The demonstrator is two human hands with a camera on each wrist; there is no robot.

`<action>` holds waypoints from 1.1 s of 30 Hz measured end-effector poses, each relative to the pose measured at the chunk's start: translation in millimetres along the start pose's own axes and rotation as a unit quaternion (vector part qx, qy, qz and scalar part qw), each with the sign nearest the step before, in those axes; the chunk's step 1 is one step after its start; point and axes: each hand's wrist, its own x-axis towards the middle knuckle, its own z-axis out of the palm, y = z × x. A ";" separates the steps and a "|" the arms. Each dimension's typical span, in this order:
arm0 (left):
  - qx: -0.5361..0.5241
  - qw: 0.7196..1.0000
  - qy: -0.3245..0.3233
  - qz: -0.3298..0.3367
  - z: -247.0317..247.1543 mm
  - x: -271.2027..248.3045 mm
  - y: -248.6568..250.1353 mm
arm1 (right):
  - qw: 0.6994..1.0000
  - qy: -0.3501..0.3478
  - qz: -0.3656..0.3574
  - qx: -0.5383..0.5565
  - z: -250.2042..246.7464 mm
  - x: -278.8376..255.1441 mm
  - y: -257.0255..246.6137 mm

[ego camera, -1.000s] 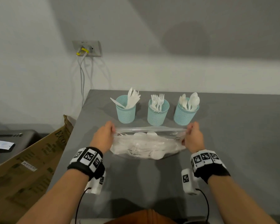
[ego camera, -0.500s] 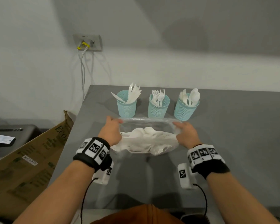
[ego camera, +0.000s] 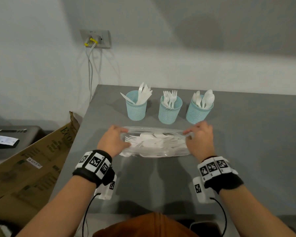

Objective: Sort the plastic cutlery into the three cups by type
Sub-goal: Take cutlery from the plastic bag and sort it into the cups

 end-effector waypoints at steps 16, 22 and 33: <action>0.011 0.989 -0.120 0.086 11.0 -20.5 -8.6 | 0.950 -0.260 -0.132 -0.110 23.8 0.4 4.6; -0.023 0.989 -0.123 0.079 12.9 -18.2 -1.1 | 0.931 -0.226 -0.252 -0.140 29.8 0.3 -24.8; -0.055 0.989 -0.120 0.065 9.4 -14.8 1.0 | 0.911 -0.286 -0.238 -0.180 40.5 3.4 -30.1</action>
